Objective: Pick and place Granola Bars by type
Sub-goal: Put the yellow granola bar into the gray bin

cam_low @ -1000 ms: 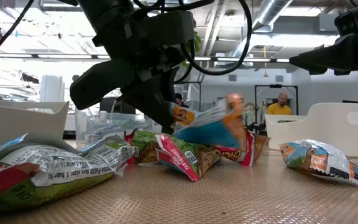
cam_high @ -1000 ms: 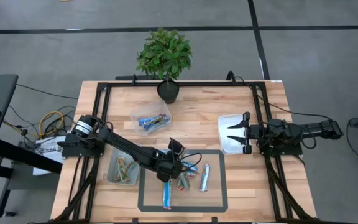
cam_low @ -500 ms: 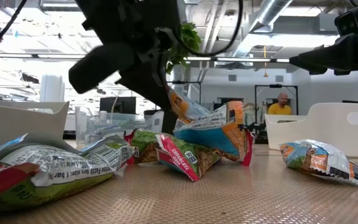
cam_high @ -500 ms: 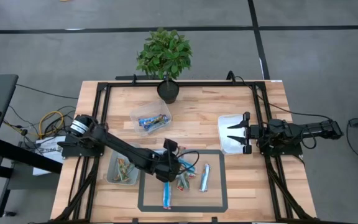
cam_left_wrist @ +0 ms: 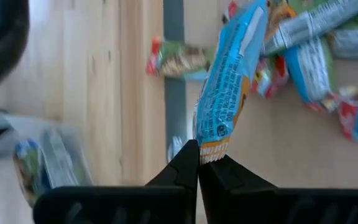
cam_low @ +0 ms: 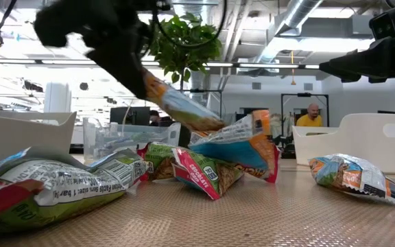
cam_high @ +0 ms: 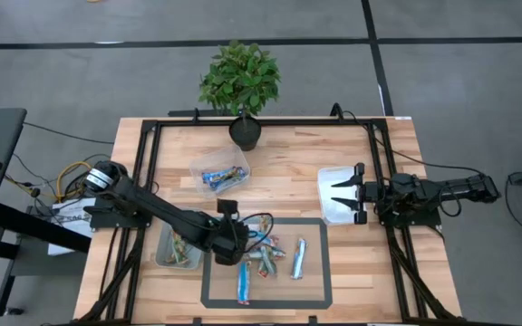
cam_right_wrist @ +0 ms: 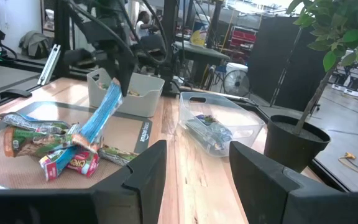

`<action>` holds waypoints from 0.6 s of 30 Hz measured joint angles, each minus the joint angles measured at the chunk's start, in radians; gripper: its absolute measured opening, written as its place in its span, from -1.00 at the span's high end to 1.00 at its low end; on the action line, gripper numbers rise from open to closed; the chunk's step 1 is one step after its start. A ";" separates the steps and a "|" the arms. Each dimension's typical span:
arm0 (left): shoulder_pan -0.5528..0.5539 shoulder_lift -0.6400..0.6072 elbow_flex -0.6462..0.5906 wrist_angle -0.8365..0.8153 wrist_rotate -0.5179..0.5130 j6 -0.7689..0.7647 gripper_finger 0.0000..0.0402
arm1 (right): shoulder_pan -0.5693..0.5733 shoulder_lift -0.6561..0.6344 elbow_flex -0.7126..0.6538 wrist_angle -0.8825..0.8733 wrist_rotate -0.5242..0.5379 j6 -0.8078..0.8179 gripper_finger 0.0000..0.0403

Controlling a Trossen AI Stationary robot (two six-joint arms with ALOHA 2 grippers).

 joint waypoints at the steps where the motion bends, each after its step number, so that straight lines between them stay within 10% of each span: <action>1: -0.004 -0.010 0.000 -0.024 0.013 -0.023 1.00 | 0.000 0.000 0.000 0.000 0.000 0.000 0.15; 18: -0.045 -0.063 0.027 -0.250 0.176 -0.205 1.00 | 0.000 0.000 0.000 0.000 0.000 0.000 0.15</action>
